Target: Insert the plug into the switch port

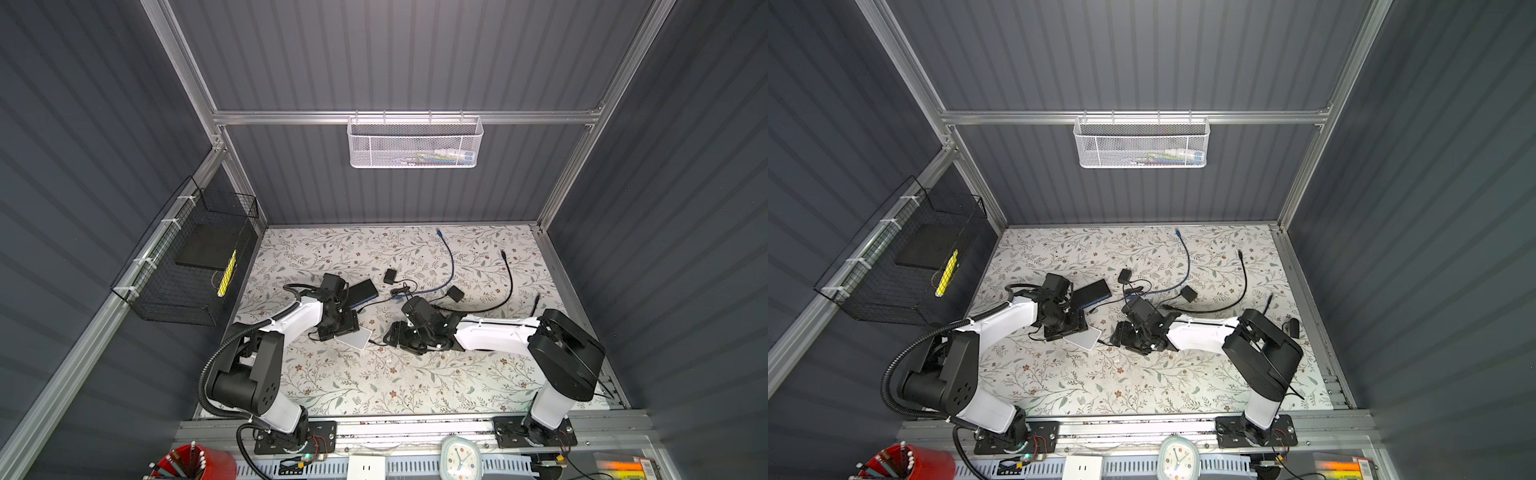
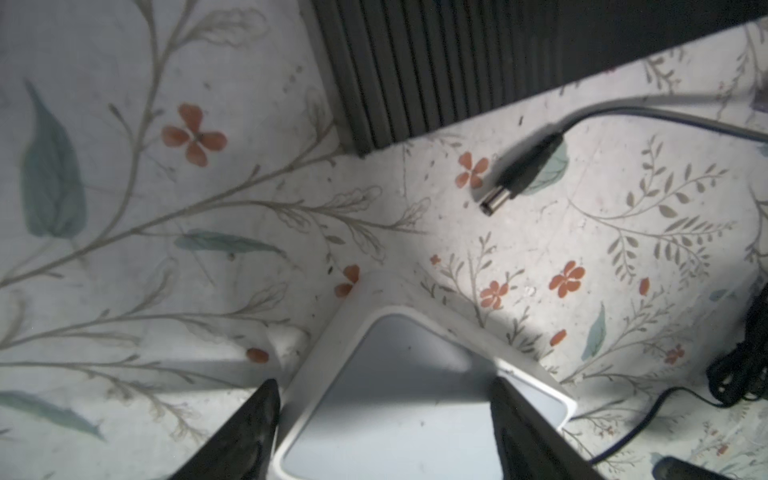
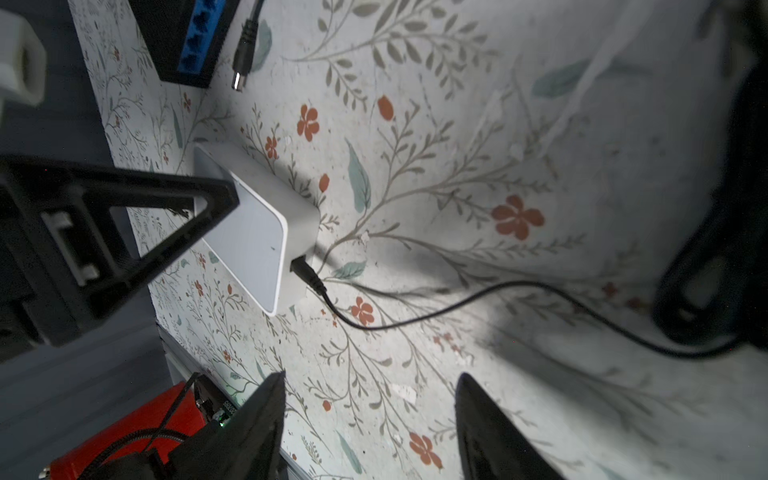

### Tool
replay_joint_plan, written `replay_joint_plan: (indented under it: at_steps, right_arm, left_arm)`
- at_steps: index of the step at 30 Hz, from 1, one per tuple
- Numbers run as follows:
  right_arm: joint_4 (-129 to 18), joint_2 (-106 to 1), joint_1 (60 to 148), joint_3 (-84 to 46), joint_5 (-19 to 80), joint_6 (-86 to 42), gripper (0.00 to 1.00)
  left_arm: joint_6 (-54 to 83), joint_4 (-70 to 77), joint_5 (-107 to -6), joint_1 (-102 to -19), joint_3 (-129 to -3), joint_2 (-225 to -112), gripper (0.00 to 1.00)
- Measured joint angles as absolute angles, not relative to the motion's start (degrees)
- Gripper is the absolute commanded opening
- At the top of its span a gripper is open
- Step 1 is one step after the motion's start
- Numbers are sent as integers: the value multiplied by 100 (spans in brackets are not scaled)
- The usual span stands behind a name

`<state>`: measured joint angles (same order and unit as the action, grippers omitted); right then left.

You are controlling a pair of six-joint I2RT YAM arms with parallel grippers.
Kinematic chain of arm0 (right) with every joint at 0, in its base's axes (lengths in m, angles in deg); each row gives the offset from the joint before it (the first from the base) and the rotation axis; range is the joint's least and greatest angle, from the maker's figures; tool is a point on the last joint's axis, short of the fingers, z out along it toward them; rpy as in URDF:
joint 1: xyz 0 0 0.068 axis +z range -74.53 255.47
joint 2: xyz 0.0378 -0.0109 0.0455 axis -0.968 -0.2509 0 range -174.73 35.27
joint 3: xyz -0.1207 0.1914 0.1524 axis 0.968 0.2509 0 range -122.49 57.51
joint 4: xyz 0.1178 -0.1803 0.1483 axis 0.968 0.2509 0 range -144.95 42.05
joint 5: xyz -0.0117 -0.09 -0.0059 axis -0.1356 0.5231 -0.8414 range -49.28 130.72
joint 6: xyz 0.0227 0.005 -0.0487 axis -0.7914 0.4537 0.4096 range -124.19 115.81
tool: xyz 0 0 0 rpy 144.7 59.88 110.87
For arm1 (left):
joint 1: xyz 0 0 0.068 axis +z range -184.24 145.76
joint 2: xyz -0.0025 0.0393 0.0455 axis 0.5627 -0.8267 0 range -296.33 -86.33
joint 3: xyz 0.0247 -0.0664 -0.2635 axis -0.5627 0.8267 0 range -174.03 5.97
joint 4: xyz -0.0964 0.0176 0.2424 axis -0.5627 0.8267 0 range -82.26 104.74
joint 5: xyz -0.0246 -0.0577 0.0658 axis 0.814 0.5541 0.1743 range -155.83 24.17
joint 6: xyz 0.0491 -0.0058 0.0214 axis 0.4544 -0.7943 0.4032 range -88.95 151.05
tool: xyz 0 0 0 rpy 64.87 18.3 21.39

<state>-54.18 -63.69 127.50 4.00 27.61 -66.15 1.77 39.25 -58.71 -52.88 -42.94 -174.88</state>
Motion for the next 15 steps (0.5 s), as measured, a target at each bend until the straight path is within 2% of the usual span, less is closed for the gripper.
replay_joint_plan:
  at_steps: [10,15]
  right_arm:
    - [-6052,-6367,12153,1007,2267,-6626,67]
    - [-6167,-6358,11830,1075,1981,-6521,67]
  left_arm:
    - [-1149,2342,-5076,-5834,-3210,-16824,73]
    - [-1466,2487,-4975,-6120,-2930,-16413,76]
